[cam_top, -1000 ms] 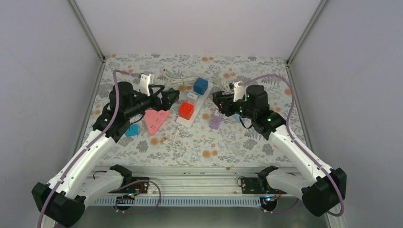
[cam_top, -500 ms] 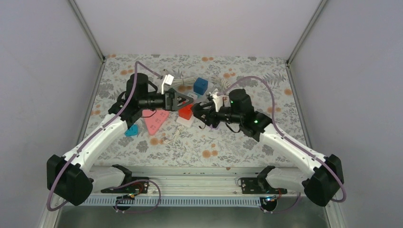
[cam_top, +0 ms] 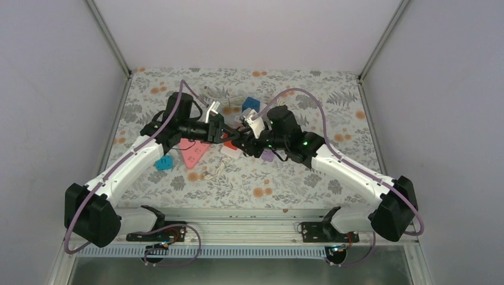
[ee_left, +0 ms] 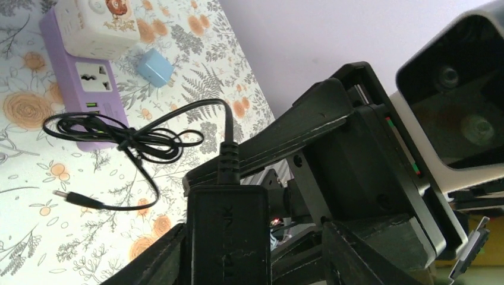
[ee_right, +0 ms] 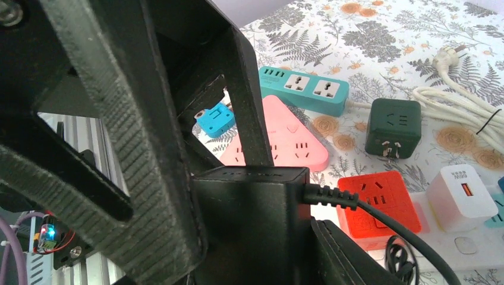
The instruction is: Insert the plug
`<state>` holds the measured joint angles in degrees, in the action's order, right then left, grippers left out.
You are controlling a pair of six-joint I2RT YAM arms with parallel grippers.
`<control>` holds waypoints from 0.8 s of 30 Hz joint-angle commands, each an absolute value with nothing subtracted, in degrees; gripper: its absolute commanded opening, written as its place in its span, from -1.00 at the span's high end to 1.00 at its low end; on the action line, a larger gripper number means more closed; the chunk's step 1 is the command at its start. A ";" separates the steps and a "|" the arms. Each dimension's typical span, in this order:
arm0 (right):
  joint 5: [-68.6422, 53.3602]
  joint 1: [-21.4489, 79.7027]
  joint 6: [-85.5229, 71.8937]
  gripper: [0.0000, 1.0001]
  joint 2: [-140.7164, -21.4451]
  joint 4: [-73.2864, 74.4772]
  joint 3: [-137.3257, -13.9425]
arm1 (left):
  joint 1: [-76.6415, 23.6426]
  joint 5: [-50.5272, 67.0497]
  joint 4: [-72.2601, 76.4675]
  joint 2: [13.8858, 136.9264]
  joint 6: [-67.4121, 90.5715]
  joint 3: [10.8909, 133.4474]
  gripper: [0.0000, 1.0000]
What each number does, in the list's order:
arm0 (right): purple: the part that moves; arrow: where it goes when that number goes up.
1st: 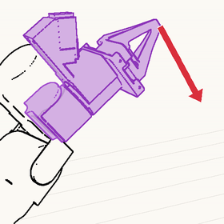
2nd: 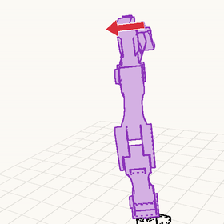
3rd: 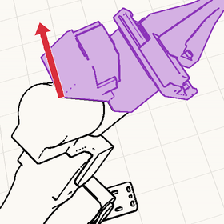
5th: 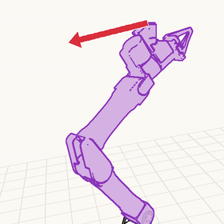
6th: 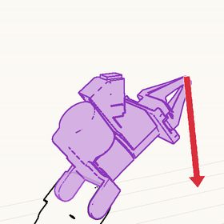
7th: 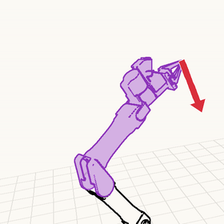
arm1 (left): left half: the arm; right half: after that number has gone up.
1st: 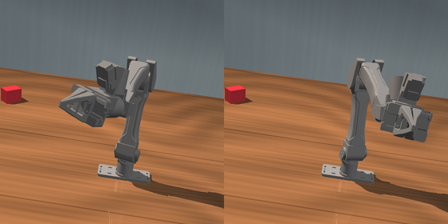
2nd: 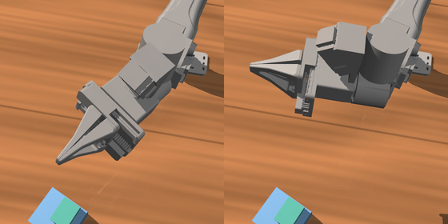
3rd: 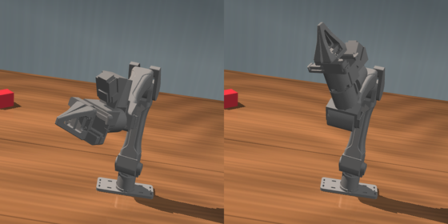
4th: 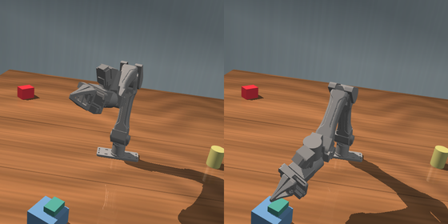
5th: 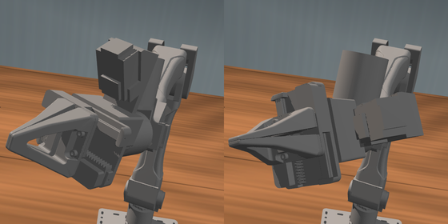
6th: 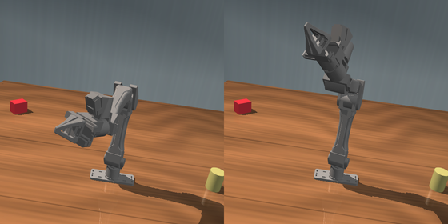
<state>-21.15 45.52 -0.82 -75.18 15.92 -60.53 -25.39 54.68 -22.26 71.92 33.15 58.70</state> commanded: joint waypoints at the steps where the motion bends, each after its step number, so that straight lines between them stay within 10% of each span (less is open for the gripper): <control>1: -21.71 46.49 1.55 0.24 -75.29 15.73 -62.24 | -25.62 56.53 -25.04 71.93 29.62 62.15 0.00; 9: -21.58 47.36 1.99 0.21 -75.75 16.13 -62.97 | -25.66 55.87 -28.05 73.58 26.35 64.49 0.41; 19: -15.09 47.15 -7.01 -0.88 -73.03 16.58 -62.58 | -25.19 34.34 -39.51 76.21 6.15 79.64 0.67; 24: -12.48 46.22 -12.61 -1.00 -66.74 15.31 -59.59 | -21.80 21.59 -37.85 78.65 -1.68 81.62 0.67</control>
<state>-15.94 46.76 -7.07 -72.36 17.23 -61.47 -24.75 34.06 -37.89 76.29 7.03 79.66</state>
